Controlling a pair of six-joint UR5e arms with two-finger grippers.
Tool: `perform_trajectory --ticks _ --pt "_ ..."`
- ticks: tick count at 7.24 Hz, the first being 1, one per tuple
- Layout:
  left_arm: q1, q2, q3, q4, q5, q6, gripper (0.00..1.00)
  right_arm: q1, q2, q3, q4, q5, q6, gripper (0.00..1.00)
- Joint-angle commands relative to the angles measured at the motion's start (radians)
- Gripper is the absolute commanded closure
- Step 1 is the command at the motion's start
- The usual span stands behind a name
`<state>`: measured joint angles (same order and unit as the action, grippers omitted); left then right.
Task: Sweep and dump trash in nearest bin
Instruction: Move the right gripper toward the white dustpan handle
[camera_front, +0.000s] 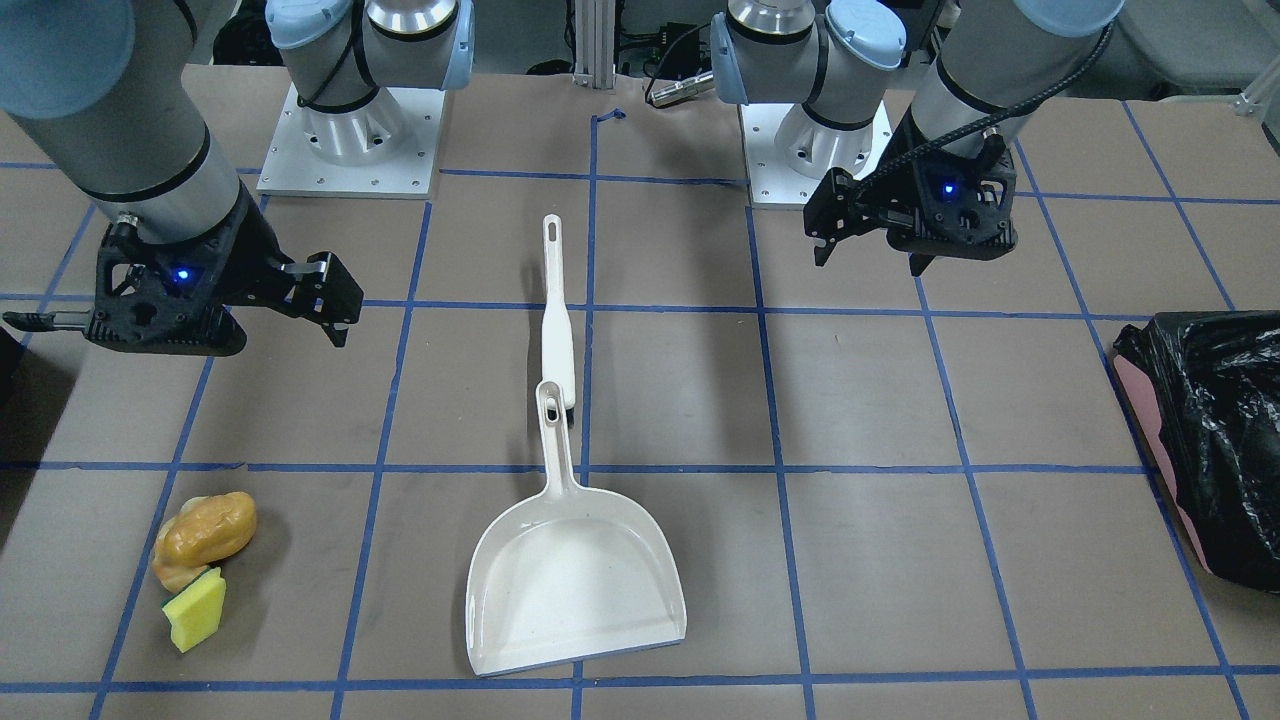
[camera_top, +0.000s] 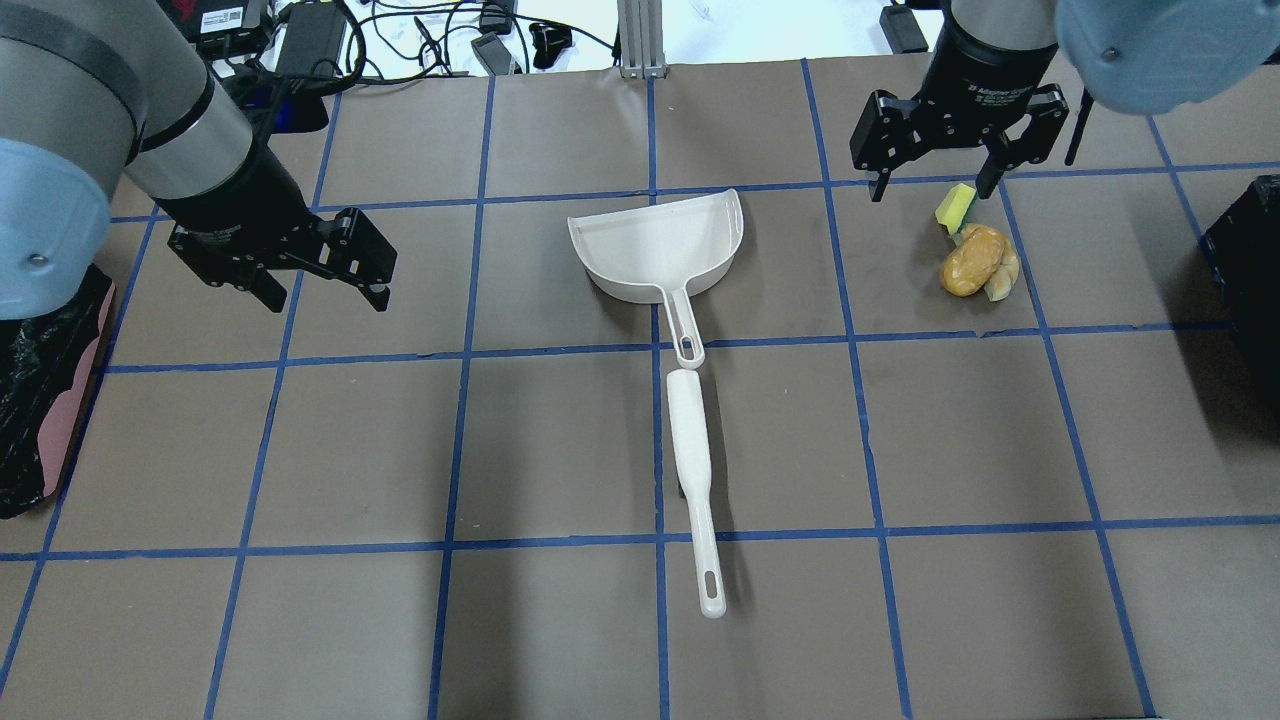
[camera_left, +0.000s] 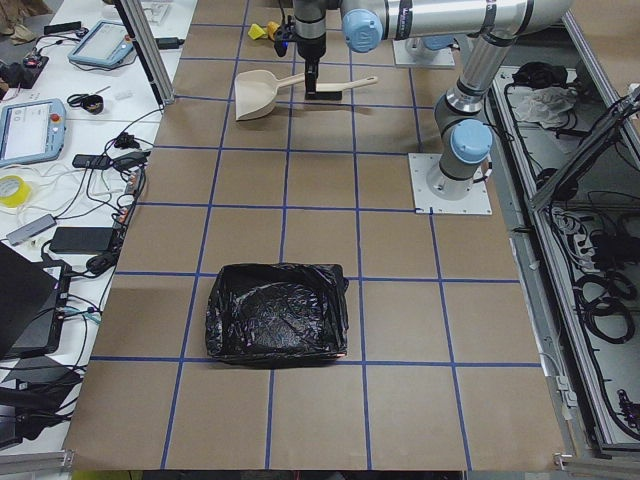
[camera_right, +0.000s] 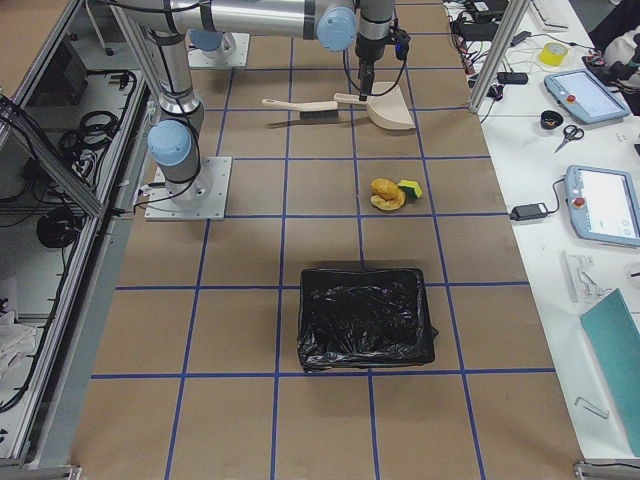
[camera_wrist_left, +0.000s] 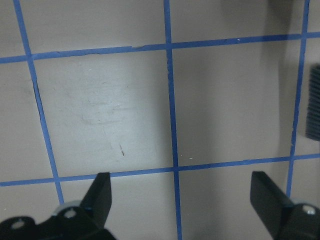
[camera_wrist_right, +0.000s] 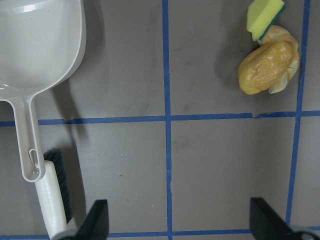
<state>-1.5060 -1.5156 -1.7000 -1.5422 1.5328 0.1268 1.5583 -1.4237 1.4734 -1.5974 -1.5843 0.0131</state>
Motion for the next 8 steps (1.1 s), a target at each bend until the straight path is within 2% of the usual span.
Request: perform_trajectory --ticks 1,8 --pt "0.003 0.002 0.003 0.005 0.001 0.001 0.0 0.002 -0.017 -0.007 0.004 -0.01 0.001 0.0" --pt "0.016 -0.018 -0.001 -0.009 0.004 0.011 0.0 0.009 -0.034 0.008 0.001 0.001 0.007 0.0"
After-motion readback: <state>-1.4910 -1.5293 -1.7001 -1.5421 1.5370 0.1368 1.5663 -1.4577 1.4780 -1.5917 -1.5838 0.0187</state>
